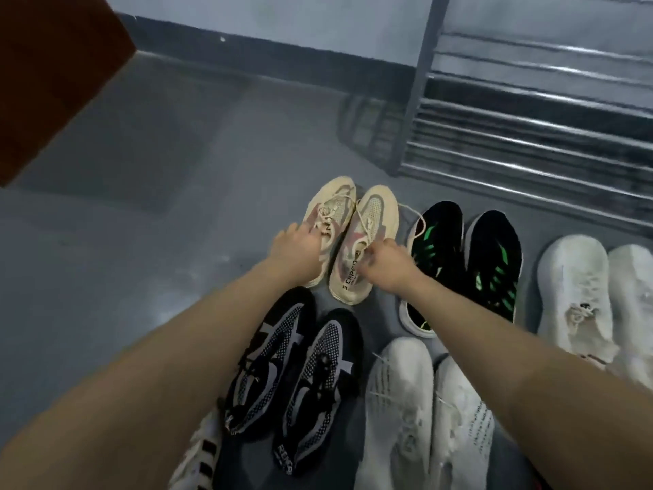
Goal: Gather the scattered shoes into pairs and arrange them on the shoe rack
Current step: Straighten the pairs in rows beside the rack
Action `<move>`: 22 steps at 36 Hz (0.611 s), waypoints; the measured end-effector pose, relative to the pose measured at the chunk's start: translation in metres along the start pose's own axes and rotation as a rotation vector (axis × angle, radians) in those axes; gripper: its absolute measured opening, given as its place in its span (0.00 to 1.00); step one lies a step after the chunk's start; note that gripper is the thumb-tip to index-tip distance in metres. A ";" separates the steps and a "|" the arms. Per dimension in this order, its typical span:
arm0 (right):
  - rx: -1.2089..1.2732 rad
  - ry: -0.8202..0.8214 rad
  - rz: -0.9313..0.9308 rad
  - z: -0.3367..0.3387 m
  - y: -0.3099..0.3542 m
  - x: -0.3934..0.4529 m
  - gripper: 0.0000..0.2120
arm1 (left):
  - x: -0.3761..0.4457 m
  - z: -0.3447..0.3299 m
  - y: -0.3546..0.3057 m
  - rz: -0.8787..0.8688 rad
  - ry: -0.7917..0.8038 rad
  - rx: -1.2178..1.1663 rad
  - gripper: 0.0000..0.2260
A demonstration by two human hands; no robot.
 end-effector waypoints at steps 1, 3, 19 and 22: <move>-0.030 -0.012 -0.020 -0.005 -0.001 0.006 0.24 | 0.006 -0.007 0.004 -0.015 0.004 0.017 0.20; -0.067 -0.040 -0.045 -0.016 -0.002 0.014 0.28 | 0.015 -0.023 0.010 -0.061 0.038 0.038 0.22; 0.045 -0.326 0.053 -0.047 0.020 0.015 0.10 | 0.035 -0.029 0.001 -0.597 -0.148 0.123 0.07; 0.024 -0.266 0.088 -0.049 0.024 0.012 0.11 | 0.034 -0.031 -0.004 -0.665 -0.142 0.138 0.05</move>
Point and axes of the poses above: each hand's wrist, its own x-axis towards the middle knuckle, its own z-axis out of the back of the hand, y = z × x, the point moved 8 cm from there along x, towards the middle knuckle, and after that the axes turned 7 degrees about -z, right-handed, at the moved point
